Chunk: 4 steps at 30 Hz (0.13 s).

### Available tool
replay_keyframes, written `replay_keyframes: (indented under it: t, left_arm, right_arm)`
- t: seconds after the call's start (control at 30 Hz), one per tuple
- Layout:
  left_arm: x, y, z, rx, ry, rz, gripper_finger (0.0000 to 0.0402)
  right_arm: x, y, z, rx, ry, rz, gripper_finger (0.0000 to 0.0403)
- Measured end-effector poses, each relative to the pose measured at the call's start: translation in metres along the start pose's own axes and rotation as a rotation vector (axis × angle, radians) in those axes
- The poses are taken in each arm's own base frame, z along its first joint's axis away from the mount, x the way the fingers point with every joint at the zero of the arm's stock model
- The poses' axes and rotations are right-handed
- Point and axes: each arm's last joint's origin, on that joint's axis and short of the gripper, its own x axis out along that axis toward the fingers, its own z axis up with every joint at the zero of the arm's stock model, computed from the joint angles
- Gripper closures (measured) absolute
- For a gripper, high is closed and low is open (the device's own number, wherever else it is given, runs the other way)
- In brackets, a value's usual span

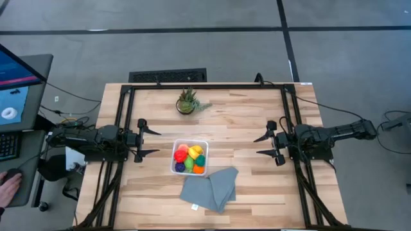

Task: Pick and placing Produce into tupperware
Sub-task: Return to Home Position

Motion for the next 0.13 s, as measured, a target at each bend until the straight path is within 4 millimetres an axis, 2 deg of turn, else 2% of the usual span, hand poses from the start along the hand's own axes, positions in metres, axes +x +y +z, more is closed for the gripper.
replay_keyframes:
  t: [0.13]
  left_arm:
    - [0.0,0.0,0.0,0.0,0.0,0.0,0.0093]
  right_arm:
    - [0.0,0.0,0.0,0.0,0.0,0.0,0.0158]
